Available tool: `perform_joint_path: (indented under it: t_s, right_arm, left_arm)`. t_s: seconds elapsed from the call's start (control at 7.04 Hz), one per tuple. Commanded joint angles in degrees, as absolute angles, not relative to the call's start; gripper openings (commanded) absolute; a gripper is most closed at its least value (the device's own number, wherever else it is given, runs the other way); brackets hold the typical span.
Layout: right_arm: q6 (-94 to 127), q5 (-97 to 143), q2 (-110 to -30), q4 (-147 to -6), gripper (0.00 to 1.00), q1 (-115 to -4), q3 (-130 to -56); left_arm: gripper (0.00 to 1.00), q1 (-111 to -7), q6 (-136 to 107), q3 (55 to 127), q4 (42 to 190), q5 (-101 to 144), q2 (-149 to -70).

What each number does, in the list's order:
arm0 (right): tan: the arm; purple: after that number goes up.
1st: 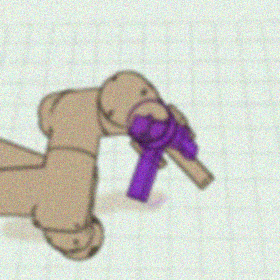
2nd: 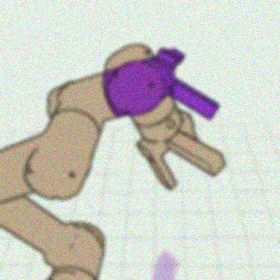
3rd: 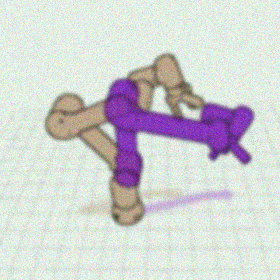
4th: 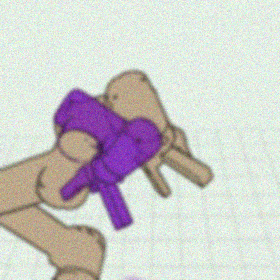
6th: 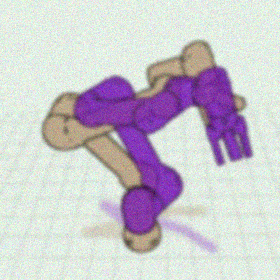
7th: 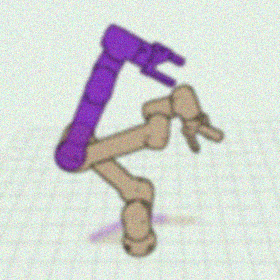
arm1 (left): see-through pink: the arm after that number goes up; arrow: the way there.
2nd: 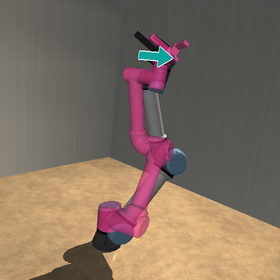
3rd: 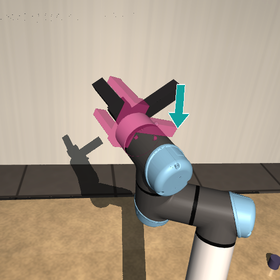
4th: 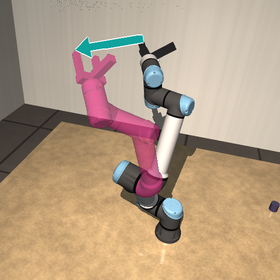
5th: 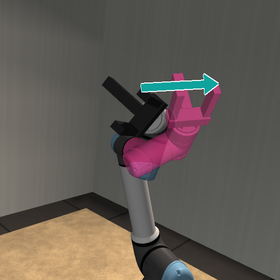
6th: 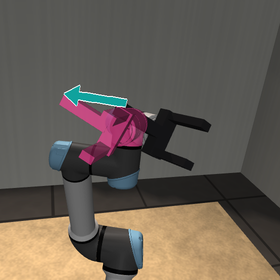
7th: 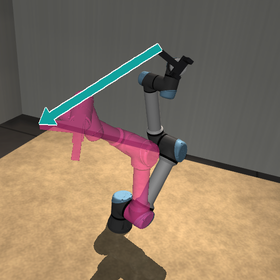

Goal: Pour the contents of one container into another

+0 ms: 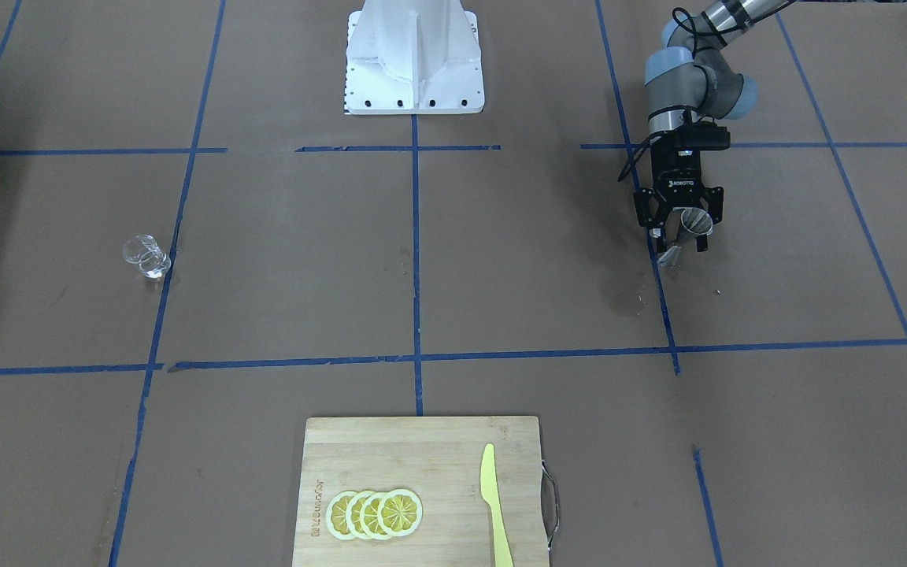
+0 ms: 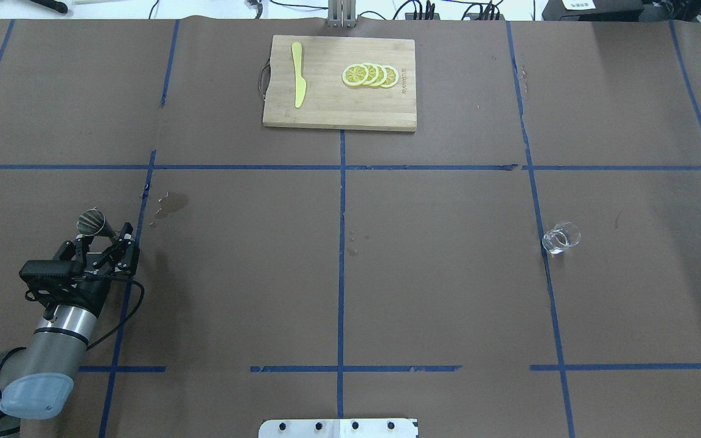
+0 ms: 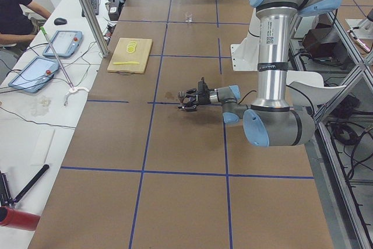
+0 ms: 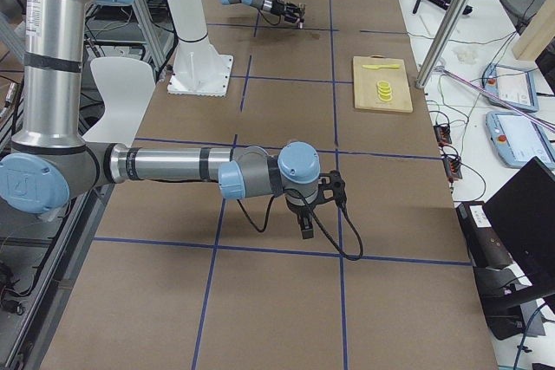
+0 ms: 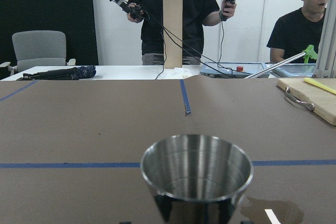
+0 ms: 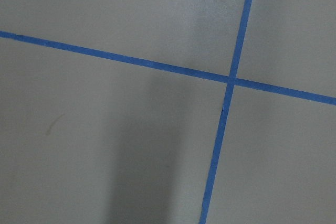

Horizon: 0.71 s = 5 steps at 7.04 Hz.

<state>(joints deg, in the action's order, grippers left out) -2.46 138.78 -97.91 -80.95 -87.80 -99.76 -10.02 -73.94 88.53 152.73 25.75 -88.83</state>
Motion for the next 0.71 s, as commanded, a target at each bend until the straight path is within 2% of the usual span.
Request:
perform_joint_path:
  t_s: [0.0, 0.28, 0.43, 0.57]
  right_arm:
    - [-2.5, 138.8, -97.9, -80.9, 1.00, -87.8, -99.8]
    - [-2.5, 138.8, -97.8, -80.9, 1.00, -87.8, -99.8]
    - [-2.5, 138.8, -97.8, -80.9, 1.00, -87.8, -99.8]
    - [-2.5, 138.8, -97.8, -80.9, 1.00, -87.8, -99.8]
  left_arm:
    - [0.56, -9.9, -73.9, 88.3, 152.8, 25.8, -88.9]
    - [0.25, -9.9, -74.0, 88.4, 153.0, 25.8, -89.6]
    - [0.01, -9.9, -73.9, 88.4, 154.0, 25.8, -89.6]
    - [0.00, -9.9, -73.9, 88.5, 154.0, 25.8, -89.9]
